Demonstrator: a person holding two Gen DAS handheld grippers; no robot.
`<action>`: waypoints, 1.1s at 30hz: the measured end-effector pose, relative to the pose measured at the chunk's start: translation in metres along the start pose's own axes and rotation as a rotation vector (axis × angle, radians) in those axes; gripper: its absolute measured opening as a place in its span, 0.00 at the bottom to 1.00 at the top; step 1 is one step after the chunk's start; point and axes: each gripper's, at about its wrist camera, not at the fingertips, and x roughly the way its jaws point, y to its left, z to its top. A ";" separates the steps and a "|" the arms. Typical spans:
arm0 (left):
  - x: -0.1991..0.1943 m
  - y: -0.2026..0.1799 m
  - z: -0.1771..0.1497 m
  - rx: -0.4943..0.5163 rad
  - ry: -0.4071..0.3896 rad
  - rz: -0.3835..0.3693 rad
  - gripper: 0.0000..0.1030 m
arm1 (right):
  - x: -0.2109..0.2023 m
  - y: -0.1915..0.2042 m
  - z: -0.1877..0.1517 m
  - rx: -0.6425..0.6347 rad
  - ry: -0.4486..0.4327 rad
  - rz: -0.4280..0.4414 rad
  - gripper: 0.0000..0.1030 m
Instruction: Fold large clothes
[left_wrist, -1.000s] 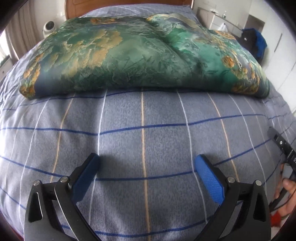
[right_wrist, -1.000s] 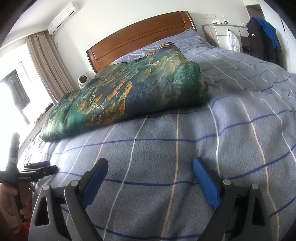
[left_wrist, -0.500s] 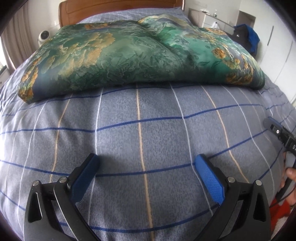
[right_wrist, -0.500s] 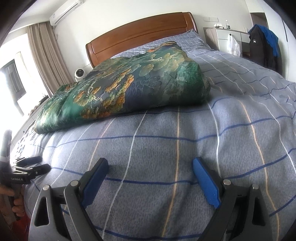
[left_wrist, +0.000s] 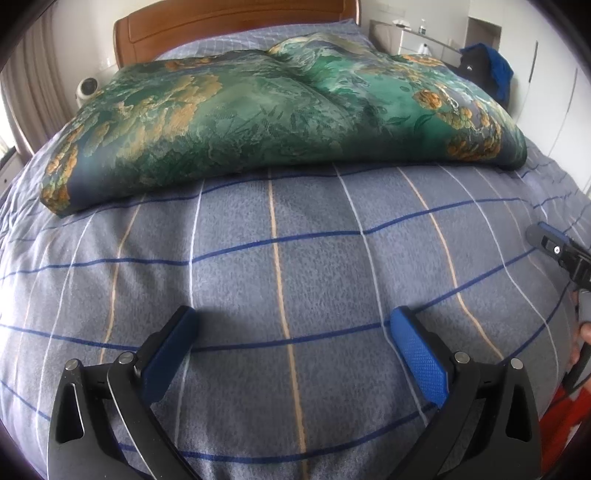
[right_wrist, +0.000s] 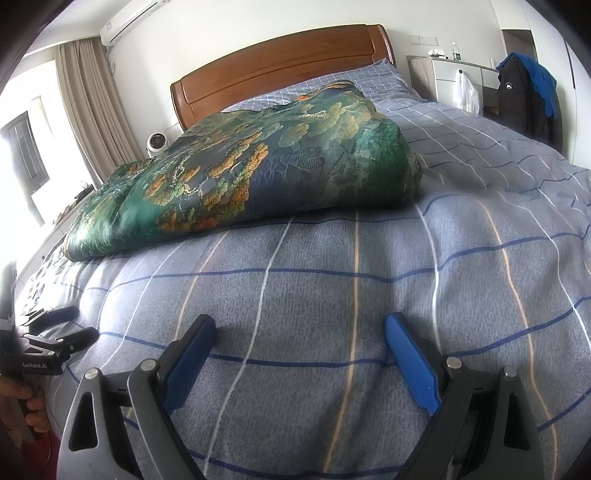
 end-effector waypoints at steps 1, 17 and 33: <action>0.000 -0.001 0.000 0.002 0.001 0.003 1.00 | 0.000 0.000 0.000 0.000 0.000 0.000 0.90; 0.003 -0.006 0.003 0.019 0.004 0.021 0.99 | 0.001 0.001 0.000 -0.012 0.002 -0.011 0.90; 0.004 -0.006 0.004 0.025 0.002 0.026 0.99 | 0.001 0.002 -0.001 -0.015 0.001 -0.015 0.91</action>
